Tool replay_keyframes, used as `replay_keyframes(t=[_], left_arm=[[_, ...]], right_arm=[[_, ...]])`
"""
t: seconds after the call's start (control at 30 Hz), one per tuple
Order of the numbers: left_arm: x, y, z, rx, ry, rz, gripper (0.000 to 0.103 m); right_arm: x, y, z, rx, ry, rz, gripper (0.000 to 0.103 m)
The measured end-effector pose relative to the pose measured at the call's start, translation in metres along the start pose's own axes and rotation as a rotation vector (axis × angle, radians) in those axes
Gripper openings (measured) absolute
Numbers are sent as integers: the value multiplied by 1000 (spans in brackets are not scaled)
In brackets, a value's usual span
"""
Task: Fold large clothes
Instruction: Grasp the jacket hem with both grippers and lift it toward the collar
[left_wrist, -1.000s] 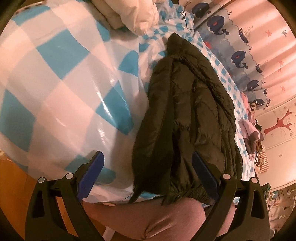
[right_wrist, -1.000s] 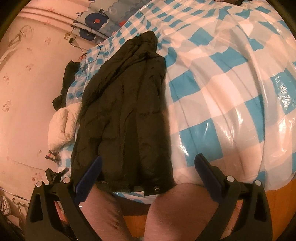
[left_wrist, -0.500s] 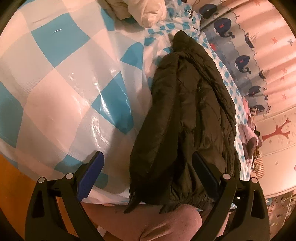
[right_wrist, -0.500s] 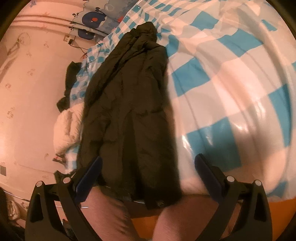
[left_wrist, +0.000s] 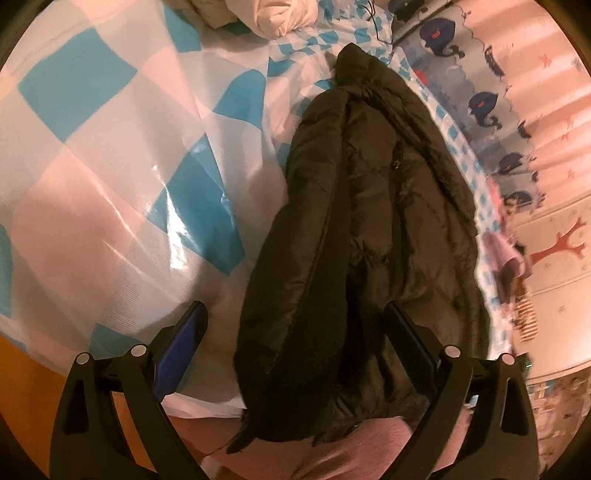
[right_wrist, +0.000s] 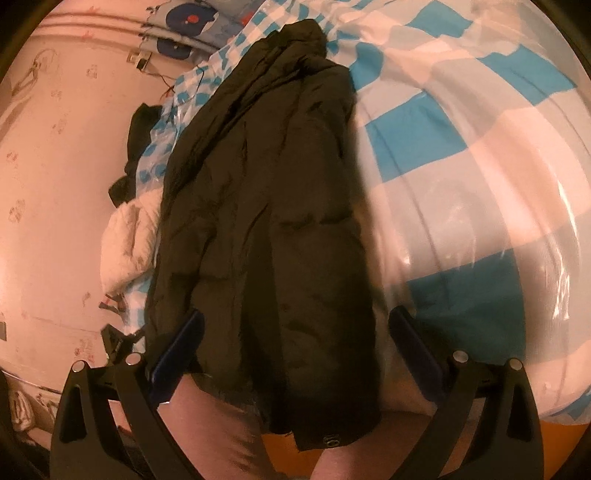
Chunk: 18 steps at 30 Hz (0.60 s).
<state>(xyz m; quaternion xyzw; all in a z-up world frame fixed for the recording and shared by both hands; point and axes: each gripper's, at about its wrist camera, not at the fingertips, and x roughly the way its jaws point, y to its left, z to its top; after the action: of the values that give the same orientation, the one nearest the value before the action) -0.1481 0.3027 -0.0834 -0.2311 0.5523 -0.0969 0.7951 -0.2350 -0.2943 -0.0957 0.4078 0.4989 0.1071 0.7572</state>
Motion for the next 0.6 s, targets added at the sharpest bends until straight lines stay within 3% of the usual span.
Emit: replay_keyframes(t=[0.07, 0.3, 0.33, 0.37, 0.4, 0.43, 0.47, 0.5, 0.53, 0.6], left_arm=[[-5, 1, 3, 12, -21, 21, 92], [-1, 14, 12, -5, 3, -10, 92], [2, 11, 11, 9, 18, -24, 92], [4, 8, 9, 14, 33, -42, 92], [6, 3, 6, 26, 56, -77, 86], [10, -6, 2, 51, 90, -103, 65], [13, -14, -1, 80, 106, -73, 59], [13, -22, -2, 117, 105, -30, 48], [14, -29, -2, 144, 114, -11, 29], [10, -34, 2, 137, 132, -31, 11]], right_arm=[[2, 3, 0, -7, 6, 9, 96], [19, 13, 2, -32, 66, 44, 96], [22, 17, 1, -47, 73, 63, 95], [24, 21, 0, -67, 73, 66, 86], [26, 25, -1, -90, 70, 56, 63], [29, 29, -1, -107, 76, 38, 52], [30, 32, -1, -112, 69, 26, 36], [32, 34, 0, -114, 66, 38, 27], [32, 37, 0, -119, 59, 48, 25], [28, 43, 1, -119, 35, 75, 18]])
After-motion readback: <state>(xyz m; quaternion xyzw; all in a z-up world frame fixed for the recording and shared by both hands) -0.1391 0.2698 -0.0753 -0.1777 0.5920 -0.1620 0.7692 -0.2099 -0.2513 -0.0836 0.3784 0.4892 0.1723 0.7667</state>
